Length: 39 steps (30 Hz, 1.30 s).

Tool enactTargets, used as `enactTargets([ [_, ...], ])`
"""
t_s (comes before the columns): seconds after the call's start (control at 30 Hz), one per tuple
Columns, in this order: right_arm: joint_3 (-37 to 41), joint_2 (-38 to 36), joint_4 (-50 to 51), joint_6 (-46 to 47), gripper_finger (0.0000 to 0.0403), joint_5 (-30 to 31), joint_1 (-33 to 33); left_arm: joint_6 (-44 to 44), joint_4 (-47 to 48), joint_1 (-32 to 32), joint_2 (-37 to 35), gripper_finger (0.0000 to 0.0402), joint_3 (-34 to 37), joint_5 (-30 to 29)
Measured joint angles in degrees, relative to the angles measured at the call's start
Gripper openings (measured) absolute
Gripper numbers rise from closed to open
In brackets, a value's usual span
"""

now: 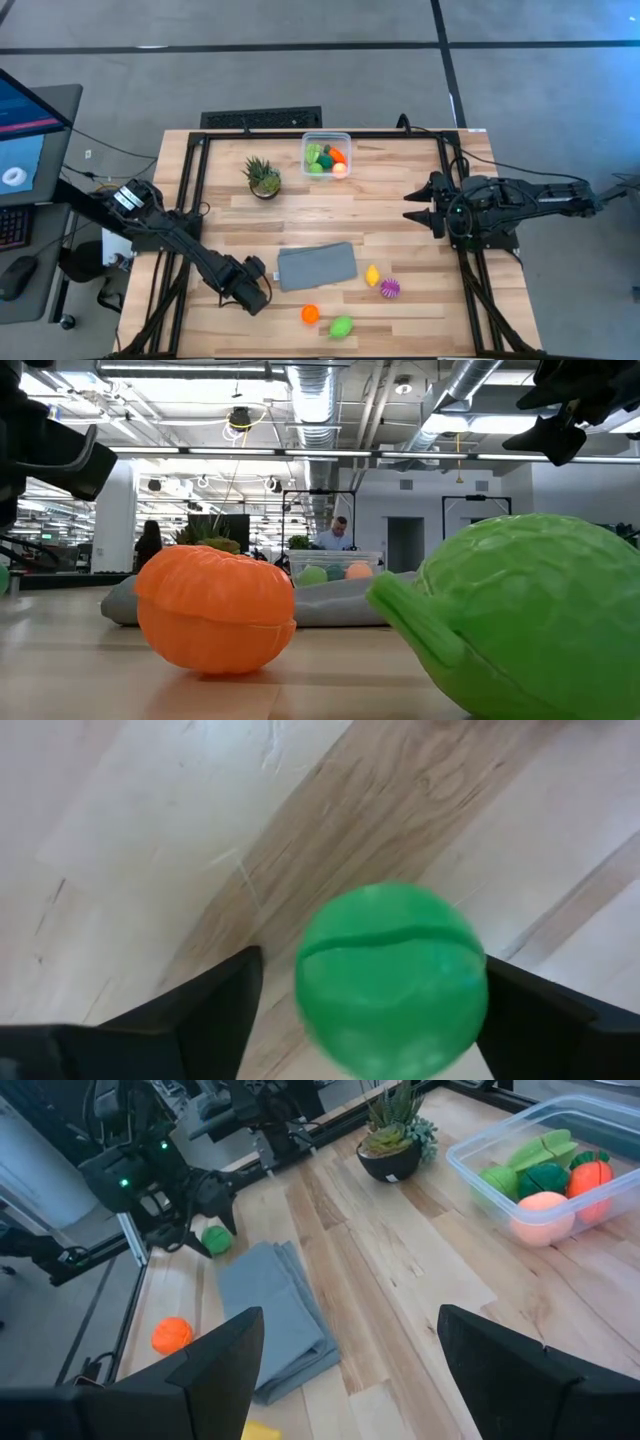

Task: Pick and placing Produce into tupperware
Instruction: Put the pear into the bin

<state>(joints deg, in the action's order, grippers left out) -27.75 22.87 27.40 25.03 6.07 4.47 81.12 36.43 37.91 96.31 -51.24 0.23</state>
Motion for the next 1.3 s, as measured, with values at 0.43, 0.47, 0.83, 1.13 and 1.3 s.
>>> enactTargets([
  [0.43, 0.0, 0.0, 0.0, -0.1, 0.0322, 0.0, 0.0, 0.0, 0.8, 0.0, -0.1, 0.0211, 0.1, 0.4],
  [0.47, 0.0, 0.0, 0.0, -0.1, 0.0322, 0.0, 0.0, 0.0, 0.9, 0.0, -0.1, 0.0209, 0.1, 0.4],
  [0.83, 0.0, 0.0, 0.0, -0.2, 0.0322, 0.0, 0.0, -2.0, 3.3, 0.0, -0.8, 0.0218, -2.3, -0.3],
  [1.13, 0.0, 0.0, 0.0, -0.1, 0.0322, 0.0, 0.0, 2.2, 2.9, -0.4, -5.9, 0.0216, -2.3, -12.1],
  [1.3, 0.0, 0.0, 0.0, -0.1, 0.0322, 0.0, 0.0, 2.6, 3.4, -1.2, -9.5, 0.022, -2.3, -19.4],
])
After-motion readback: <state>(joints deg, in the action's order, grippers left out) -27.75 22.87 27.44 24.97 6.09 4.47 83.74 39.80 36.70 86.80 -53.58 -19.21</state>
